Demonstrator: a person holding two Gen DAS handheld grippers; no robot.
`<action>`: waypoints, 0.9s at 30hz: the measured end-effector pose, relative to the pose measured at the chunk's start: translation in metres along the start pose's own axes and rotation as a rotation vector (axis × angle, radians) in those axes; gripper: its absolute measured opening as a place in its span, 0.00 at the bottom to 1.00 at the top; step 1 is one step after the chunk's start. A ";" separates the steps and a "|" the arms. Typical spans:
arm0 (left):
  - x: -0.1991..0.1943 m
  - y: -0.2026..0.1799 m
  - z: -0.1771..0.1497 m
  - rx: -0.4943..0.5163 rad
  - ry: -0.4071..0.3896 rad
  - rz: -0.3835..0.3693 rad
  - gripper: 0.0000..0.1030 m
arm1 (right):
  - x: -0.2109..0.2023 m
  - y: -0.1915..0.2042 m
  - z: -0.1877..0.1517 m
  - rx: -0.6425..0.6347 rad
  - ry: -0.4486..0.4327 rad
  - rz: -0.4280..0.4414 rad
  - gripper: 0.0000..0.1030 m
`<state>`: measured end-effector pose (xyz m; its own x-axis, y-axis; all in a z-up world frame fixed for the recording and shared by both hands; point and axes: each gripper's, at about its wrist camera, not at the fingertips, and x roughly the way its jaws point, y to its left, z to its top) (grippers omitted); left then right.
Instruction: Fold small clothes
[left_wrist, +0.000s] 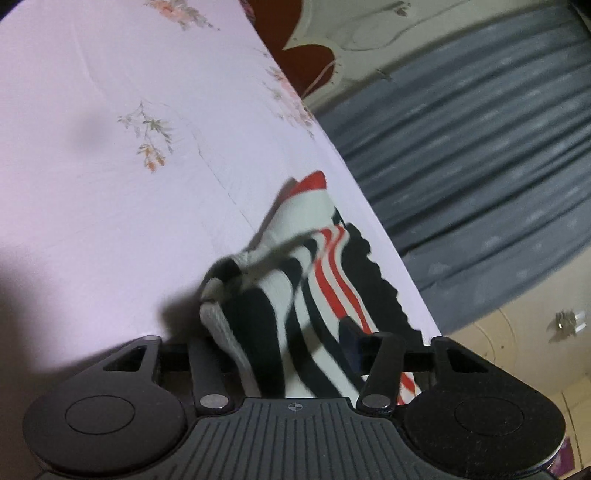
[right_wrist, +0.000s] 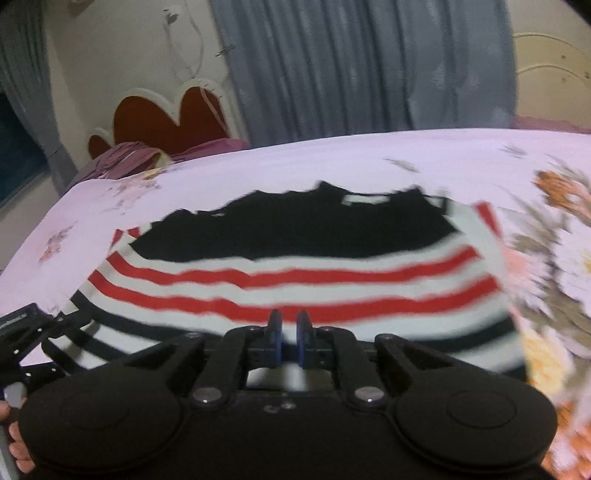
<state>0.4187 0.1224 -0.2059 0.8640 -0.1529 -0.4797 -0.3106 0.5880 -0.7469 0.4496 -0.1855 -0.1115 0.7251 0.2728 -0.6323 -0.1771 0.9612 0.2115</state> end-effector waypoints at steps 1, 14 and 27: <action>0.006 0.001 0.001 -0.008 0.014 0.011 0.15 | 0.005 0.005 0.003 -0.008 0.004 0.004 0.08; 0.004 0.006 0.007 -0.034 0.028 -0.093 0.14 | 0.040 0.024 -0.009 -0.099 0.083 -0.050 0.01; -0.009 -0.147 -0.010 0.360 0.042 -0.130 0.14 | 0.005 -0.037 0.011 0.102 0.026 0.041 0.08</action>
<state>0.4524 0.0291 -0.0961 0.8679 -0.2722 -0.4155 -0.0340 0.8020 -0.5964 0.4675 -0.2205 -0.1142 0.7011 0.3142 -0.6401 -0.1370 0.9403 0.3115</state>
